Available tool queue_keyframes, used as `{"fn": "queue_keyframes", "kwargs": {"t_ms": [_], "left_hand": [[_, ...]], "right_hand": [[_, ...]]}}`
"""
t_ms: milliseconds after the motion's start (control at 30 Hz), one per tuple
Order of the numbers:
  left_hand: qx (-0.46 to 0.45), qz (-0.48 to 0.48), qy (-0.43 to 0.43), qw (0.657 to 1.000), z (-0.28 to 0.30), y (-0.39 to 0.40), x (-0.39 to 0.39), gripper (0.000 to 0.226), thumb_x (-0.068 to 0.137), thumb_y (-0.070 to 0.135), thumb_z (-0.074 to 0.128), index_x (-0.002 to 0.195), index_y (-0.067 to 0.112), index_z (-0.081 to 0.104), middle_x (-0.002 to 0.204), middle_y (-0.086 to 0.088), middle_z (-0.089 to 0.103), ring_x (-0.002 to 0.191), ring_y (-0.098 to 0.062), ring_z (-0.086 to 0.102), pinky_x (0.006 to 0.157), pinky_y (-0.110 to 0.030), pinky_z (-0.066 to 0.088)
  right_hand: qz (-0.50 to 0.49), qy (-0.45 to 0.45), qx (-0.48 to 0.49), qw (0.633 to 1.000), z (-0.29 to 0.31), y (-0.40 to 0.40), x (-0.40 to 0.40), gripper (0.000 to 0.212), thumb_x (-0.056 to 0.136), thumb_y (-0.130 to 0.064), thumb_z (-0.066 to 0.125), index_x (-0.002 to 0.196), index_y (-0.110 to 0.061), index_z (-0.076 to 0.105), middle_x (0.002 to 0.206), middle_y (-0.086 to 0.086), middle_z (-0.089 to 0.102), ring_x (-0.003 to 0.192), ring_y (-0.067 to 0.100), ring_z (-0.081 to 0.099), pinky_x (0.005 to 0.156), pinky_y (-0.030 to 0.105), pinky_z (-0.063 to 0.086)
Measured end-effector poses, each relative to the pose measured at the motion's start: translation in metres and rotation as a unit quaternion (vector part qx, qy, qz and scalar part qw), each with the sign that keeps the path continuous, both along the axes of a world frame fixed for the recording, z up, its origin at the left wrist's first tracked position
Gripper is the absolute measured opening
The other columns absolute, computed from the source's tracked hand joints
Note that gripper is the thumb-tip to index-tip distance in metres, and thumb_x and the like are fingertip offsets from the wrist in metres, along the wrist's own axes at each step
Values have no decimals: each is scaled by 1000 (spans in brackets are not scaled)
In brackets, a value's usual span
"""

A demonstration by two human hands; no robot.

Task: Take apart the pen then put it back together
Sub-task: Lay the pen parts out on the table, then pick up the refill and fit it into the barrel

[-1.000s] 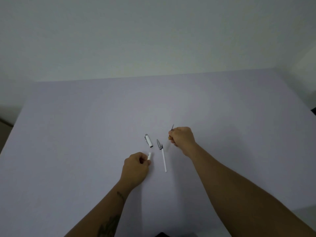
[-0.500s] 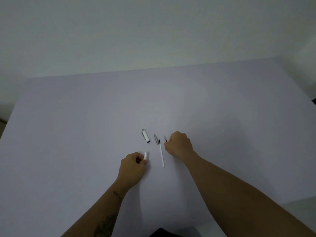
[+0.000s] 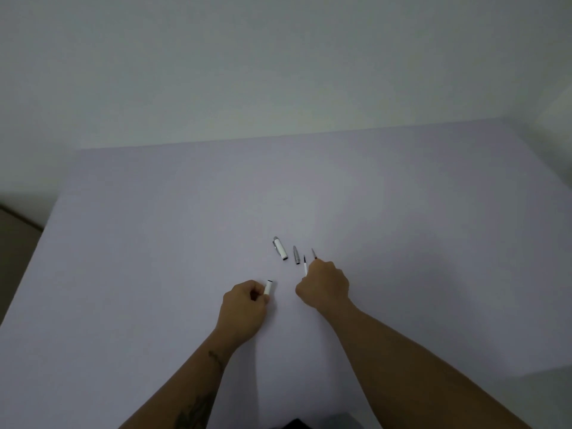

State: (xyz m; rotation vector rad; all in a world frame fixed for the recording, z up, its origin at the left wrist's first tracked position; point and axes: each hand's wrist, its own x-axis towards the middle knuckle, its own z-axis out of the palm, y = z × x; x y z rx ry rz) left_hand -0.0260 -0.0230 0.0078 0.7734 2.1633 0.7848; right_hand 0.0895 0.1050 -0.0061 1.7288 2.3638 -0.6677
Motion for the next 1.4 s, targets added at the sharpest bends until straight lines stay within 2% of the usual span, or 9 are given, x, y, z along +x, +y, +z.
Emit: {"fn": "queue_keyframes", "kwargs": {"t_ms": [100,233,400,567,767,1000,1133,1233,1400], "left_hand": [[3,-6,-4,1000,2,-6,-1,13,88,15,61,75,14,63,70,0,62,61,-16,55,59,-26,47],[14,-11,-10,1000,8,-10,-4,10,88,15,61,79,12,65,71,0,62,64,-19,57,67,-36,54],[24,-20,-12,999,10,-15,-8,10,88,15,61,79,12,64,73,-2,63,64,-19,57,70,-37,55],[28,-31,-11,999,6,-19,-7,11,88,14,61,78,12,64,70,0,61,61,-16,54,60,-27,48],[26,-45,-10,999,1,-20,-3,10,88,14,61,78,11,64,72,-4,64,62,-18,56,65,-35,53],[23,-52,-6,998,-1,-18,-3,11,87,14,62,76,13,63,73,-4,64,62,-17,55,65,-34,52],[19,-49,-6,999,-2,-18,-2,12,87,15,62,74,14,62,70,-1,62,61,-17,54,64,-33,51],[16,-49,-7,999,-1,-18,-3,14,87,15,62,73,17,62,70,0,62,61,-17,55,65,-34,52],[18,-47,-10,999,1,-17,-3,10,87,15,61,78,14,64,71,0,62,63,-17,55,67,-34,53]], "right_hand": [[-22,-3,-21,1000,5,-2,0,14,72,-18,59,84,-15,54,100,8,66,95,31,67,70,29,48],[-45,6,-29,999,12,-3,5,17,70,-19,56,85,-15,50,97,6,63,92,31,65,67,28,43],[-36,-11,-31,999,13,-9,11,11,75,-20,56,79,-14,47,93,4,59,75,24,54,64,28,42],[-71,16,-1,997,6,-16,22,23,85,-25,55,103,-11,56,104,9,62,94,30,64,68,30,41],[-82,36,26,996,2,-11,35,11,89,-26,54,91,-15,54,95,8,62,68,23,48,61,29,37],[-52,18,39,998,-5,-14,28,17,88,-28,56,96,-13,58,101,10,64,93,32,65,68,30,40],[-35,3,45,998,-6,-17,23,11,85,-23,58,84,-18,49,93,6,63,86,28,65,63,29,37],[-26,-6,35,999,-3,-19,17,12,79,-20,58,76,-17,46,75,-1,50,79,26,64,59,28,39],[-69,35,7,997,7,-19,12,12,73,-26,54,68,-16,47,67,-2,46,58,21,46,51,26,31]]}}
